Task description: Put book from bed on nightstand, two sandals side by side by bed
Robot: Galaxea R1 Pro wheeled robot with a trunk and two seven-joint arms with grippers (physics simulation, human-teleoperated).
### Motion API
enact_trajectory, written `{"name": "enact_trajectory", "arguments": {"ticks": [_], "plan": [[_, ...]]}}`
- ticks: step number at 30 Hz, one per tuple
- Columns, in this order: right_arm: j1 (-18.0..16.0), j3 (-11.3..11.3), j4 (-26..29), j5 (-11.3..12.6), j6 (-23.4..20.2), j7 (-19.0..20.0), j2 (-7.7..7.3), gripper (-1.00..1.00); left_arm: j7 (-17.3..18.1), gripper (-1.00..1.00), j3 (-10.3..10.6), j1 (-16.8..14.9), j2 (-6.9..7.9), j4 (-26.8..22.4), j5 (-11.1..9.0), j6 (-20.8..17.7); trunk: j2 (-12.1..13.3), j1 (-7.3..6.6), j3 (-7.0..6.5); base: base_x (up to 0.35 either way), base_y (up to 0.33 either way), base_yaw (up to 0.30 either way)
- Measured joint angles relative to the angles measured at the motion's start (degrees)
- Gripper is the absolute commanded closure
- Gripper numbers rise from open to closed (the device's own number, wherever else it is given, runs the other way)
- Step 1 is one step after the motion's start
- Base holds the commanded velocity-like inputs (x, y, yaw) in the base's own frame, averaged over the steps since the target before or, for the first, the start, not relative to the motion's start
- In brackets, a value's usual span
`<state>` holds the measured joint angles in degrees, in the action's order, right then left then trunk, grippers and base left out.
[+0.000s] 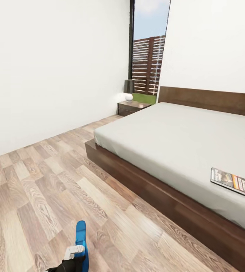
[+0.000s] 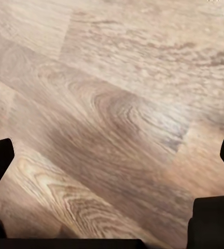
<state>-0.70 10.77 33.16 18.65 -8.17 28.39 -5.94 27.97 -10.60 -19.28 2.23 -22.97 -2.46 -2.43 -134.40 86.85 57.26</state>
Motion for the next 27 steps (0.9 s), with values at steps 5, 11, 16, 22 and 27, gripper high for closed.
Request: {"name": "enact_trajectory", "arguments": {"ticks": [5, 11, 16, 22, 27], "plan": [[0.0, 0.01, 0.0, 0.0, -0.03, 0.0, -0.03, -1.0, 0.0, 1.0, 0.0, 0.0, 0.0, 0.0, 0.0, 0.0, 0.0, 0.0, 0.0, 0.0, 0.0, 0.291], [0.0, -0.01, -0.02, 0.0, -0.1, -0.06, 0.03, -1.0, 0.0, 1.0, 0.0, 0.0, 0.0, 0.0, 0.01, 0.0, 0.0, 0.0, 0.0, 0.0, 0.0, 0.293], [0.0, -0.02, -0.05, 0.0, -0.12, -0.08, -0.02, -1.0, 0.0, 1.0, 0.0, 0.0, 0.0, 0.0, 0.01, 0.0, 0.0, 0.0, 0.0, 0.0, 0.0, 0.294], [0.0, -0.06, -0.04, 0.0, -0.12, -0.09, 0.03, -1.0, 0.0, 1.0, 0.0, 0.0, 0.0, 0.0, 0.02, 0.0, 0.0, 0.0, 0.0, 0.0, 0.0, 0.294], [0.0, -0.06, -0.04, 0.0, -0.13, -0.09, 0.02, -1.0, 0.0, 1.0, 0.0, 0.0, 0.0, 0.0, 0.0, 0.0, 0.0, 0.0, 0.0, 0.0, 0.0, 0.294]]}}
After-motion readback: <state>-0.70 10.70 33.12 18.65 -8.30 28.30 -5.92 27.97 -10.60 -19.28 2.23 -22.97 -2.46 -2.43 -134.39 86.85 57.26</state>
